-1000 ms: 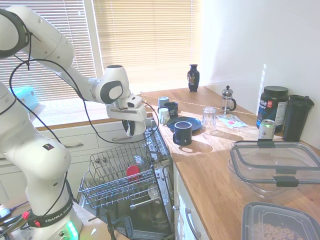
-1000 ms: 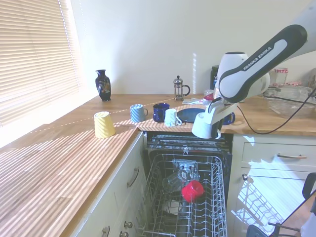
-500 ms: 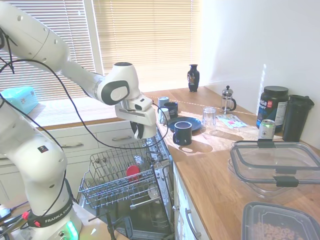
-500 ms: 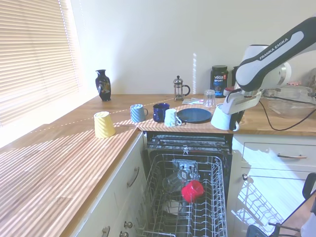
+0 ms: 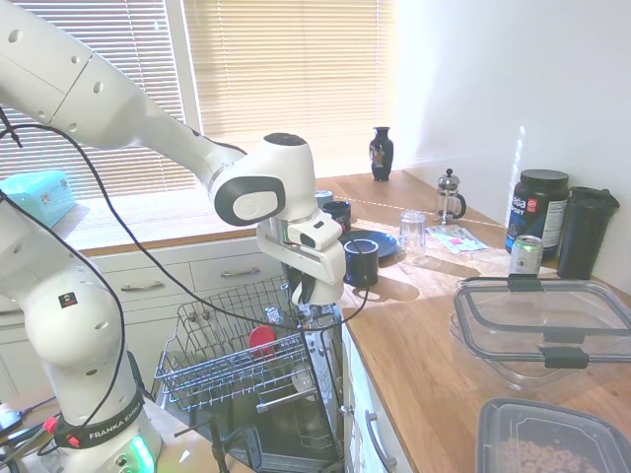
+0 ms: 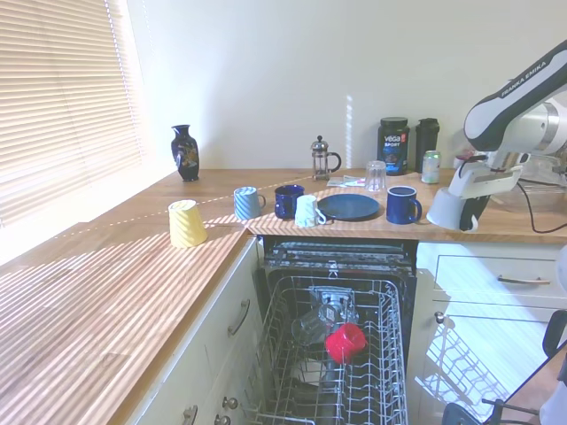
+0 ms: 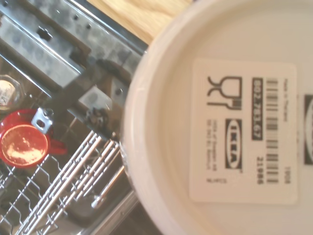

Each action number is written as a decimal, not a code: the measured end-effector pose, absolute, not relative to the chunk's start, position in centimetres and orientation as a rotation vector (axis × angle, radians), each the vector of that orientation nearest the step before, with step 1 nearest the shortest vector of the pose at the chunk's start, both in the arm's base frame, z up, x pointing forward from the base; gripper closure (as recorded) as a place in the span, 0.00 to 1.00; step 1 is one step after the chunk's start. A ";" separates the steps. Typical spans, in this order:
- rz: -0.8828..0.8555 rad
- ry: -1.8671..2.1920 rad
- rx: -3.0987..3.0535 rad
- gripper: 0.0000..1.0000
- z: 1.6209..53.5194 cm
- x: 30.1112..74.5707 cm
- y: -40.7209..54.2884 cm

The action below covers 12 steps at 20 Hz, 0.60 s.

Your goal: Unload the white mug from the dishwasher

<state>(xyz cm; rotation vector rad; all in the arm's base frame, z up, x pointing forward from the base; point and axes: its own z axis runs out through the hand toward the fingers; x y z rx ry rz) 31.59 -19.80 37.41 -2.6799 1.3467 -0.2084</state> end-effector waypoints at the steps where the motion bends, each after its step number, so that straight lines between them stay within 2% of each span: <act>1: -0.206 1.350 -2.678 1.00 37.4 31.5 -19.9; 4: -0.193 1.359 -2.675 1.00 37.8 31.5 -20.3; 9: -0.176 1.384 -2.669 1.00 41.8 33.8 -24.5; 12: -0.124 1.393 -2.690 1.00 41.2 36.1 -26.7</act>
